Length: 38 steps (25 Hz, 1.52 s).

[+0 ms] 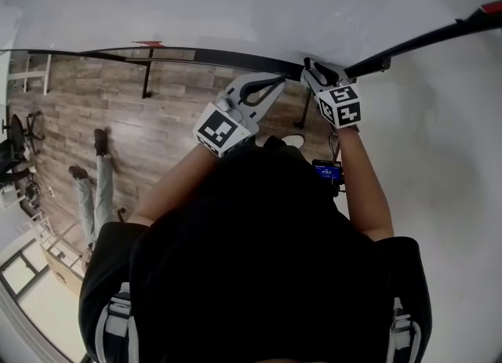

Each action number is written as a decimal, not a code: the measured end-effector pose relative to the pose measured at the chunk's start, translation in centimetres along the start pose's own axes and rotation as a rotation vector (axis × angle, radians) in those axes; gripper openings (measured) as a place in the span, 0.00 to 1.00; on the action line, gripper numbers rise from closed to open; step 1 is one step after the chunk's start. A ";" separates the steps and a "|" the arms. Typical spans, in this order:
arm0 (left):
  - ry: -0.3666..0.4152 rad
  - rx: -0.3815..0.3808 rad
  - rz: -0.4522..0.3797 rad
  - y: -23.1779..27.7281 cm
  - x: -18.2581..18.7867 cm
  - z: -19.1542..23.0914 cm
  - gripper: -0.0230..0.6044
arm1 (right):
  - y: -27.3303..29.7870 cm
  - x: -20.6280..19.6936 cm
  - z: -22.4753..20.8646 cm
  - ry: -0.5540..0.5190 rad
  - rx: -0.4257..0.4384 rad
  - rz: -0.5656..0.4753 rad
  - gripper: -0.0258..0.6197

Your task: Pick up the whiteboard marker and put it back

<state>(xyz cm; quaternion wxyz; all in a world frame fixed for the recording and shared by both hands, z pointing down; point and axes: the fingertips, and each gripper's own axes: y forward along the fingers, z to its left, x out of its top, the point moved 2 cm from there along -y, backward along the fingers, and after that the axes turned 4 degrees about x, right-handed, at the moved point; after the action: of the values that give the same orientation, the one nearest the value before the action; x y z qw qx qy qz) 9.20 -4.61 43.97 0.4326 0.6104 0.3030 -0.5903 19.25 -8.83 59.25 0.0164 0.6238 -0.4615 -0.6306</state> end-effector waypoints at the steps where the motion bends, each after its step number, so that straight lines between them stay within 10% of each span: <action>1: -0.001 0.007 0.000 -0.2 0.1 0.0 0.04 | 0.2 -0.1 -0.1 0.001 -0.006 0.003 0.22; 38: 0.024 -0.162 -0.032 -1.1 1.9 1.4 0.04 | -4.5 4.8 1.9 -0.040 -0.164 -0.117 0.14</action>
<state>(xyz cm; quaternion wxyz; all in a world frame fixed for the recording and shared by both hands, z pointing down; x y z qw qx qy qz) 7.82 -5.69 42.02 0.4674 0.5756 0.3647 -0.5632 19.16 -8.00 52.43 0.0214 0.6337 -0.3714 -0.6783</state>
